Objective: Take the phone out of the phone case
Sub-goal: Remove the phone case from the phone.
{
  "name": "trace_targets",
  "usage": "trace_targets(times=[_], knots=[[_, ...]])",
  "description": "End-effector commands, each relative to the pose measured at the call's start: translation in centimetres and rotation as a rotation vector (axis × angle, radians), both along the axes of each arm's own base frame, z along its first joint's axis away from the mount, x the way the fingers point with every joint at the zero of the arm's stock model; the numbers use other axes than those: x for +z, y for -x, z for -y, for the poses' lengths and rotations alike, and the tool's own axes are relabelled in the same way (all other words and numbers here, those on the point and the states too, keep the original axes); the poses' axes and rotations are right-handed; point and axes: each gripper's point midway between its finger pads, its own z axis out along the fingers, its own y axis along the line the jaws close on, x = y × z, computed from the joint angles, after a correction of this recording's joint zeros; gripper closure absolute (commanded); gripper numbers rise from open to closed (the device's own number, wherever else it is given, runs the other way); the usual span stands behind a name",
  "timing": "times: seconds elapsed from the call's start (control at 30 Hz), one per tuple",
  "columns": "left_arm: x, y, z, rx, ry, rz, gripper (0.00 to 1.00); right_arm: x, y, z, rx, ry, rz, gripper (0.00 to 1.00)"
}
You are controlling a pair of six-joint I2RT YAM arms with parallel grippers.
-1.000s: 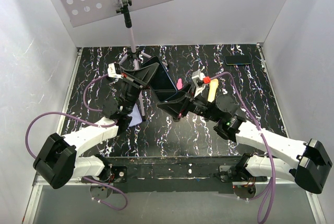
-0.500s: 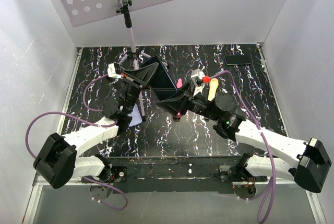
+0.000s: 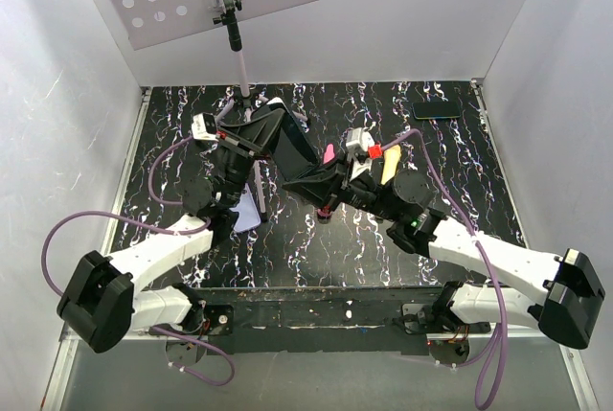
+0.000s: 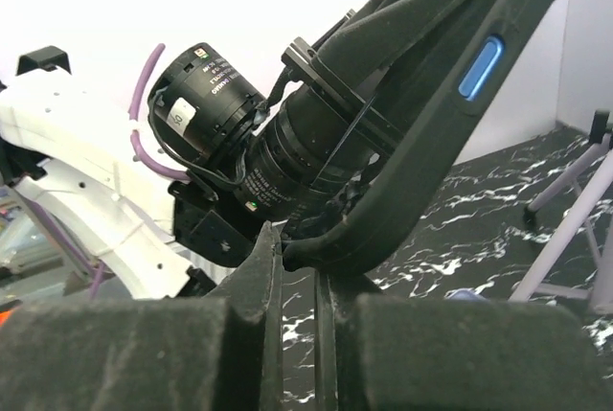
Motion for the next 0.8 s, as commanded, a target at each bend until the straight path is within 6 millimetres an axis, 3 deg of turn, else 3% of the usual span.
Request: trace_targets(times=[0.0,0.3,0.47,0.6,0.7,0.77], knots=[[4.8,3.5,-1.9,-0.1,0.142,0.041,1.0,-3.2,-5.2,0.2,-0.227,0.167,0.197,0.99],[5.0,4.9,-2.3,-0.193,0.169,-0.012,1.0,-4.1,-5.9,0.0,-0.122,0.236,0.287,0.99],[4.9,5.4,-2.0,-0.223,0.156,-0.002,1.0,-4.6,-6.1,0.5,-0.042,0.272,0.227,0.99],[4.9,5.8,-1.6,-0.215,0.123,0.047,1.0,-5.5,-5.6,0.6,-0.007,0.314,0.061,0.99],[4.3,5.5,-1.1,-0.174,0.053,0.051,1.0,-5.3,-3.5,1.5,0.039,0.29,-0.11,0.7],[4.3,5.6,-1.0,-0.147,0.023,0.07,1.0,-4.7,-1.6,2.4,0.083,0.3,-0.188,0.57]])
